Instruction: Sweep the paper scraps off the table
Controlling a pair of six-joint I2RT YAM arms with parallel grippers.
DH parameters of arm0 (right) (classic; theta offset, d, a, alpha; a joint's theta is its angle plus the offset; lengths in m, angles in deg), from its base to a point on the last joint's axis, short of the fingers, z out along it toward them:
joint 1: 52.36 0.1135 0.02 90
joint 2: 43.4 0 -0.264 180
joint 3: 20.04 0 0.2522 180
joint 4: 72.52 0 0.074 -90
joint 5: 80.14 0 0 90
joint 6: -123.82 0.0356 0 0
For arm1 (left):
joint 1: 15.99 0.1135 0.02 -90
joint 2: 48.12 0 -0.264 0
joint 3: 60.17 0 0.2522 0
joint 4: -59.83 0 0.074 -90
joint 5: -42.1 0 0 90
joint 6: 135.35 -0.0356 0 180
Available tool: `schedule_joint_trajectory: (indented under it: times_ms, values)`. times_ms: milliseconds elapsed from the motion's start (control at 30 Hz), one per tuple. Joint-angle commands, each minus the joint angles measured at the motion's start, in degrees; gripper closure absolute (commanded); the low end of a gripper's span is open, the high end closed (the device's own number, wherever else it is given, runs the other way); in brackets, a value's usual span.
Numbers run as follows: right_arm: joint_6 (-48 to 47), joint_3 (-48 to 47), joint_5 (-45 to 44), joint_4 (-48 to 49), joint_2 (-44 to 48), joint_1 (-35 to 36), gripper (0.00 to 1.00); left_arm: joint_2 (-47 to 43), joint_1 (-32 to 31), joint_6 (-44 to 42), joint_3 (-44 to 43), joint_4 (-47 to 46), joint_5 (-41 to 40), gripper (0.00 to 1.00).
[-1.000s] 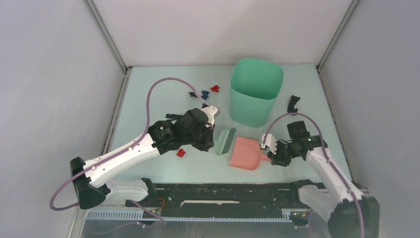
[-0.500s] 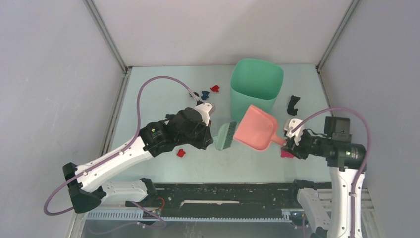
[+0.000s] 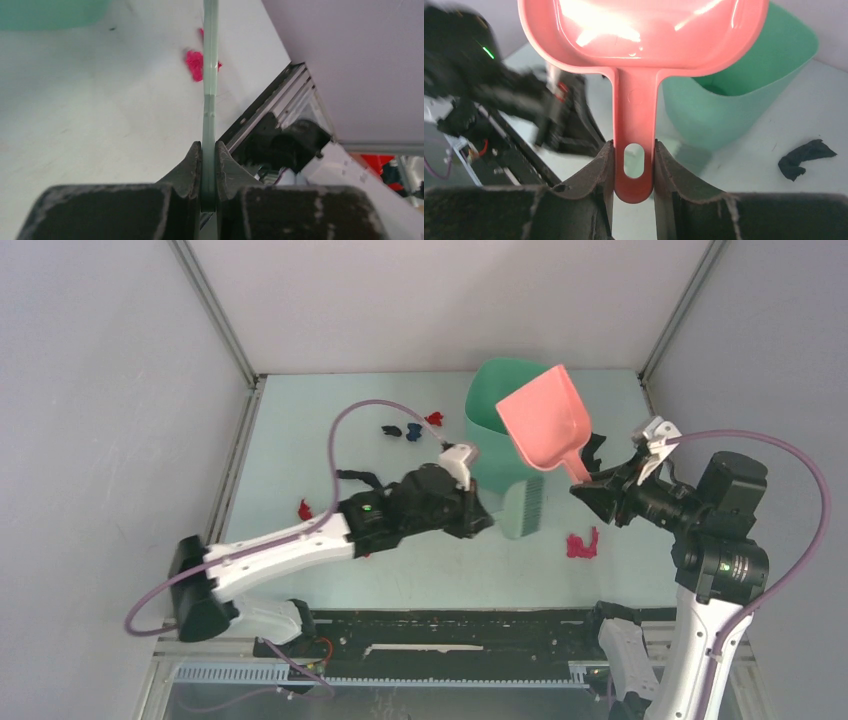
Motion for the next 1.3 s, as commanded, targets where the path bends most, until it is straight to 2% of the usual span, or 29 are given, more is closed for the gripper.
schedule_joint_trajectory:
  times_ms: [0, 200, 333, 567, 667, 767, 933, 1100, 1267]
  values:
    - [19.0, 0.0, -3.5, 15.2, 0.6, -0.1, 1.00, 13.0, -2.0, 11.2, -6.9, -17.3, 0.7, 1.00]
    - [23.2, 0.0, -10.3, 18.4, 0.4, 1.2, 1.00, 27.8, -3.8, 22.2, -17.0, -20.3, 2.5, 1.00]
    - [24.3, 0.5, -10.6, 18.7, 0.7, 1.3, 1.00, 33.8, -4.2, 29.6, -21.8, -19.6, 0.8, 1.00]
    - [25.2, 2.2, -11.9, 18.9, 3.2, 1.2, 1.00, 46.7, -4.7, 34.5, -37.3, -8.1, 4.2, 1.00]
    - [25.1, 2.3, -12.5, 18.6, 3.8, 1.2, 1.00, 49.5, -4.7, 35.5, -39.5, -7.2, 5.7, 1.00]
    - [25.1, 2.2, -12.6, 17.9, 3.8, 1.2, 1.00, 50.0, -4.7, 35.0, -38.5, -7.2, 7.1, 1.00]
    - [25.3, 2.7, -12.8, 18.1, 3.5, 1.0, 1.00, 45.8, -4.1, 33.0, -30.8, -7.0, 7.1, 1.00]
    - [24.5, 2.7, -12.2, 17.7, 3.5, 0.9, 1.00, 36.9, -3.9, 28.0, -20.3, -5.0, 4.0, 1.00]
    - [23.6, 2.7, -11.8, 17.5, 3.1, 0.9, 1.00, 24.4, -3.7, 24.5, -7.7, -1.3, -1.6, 1.00]
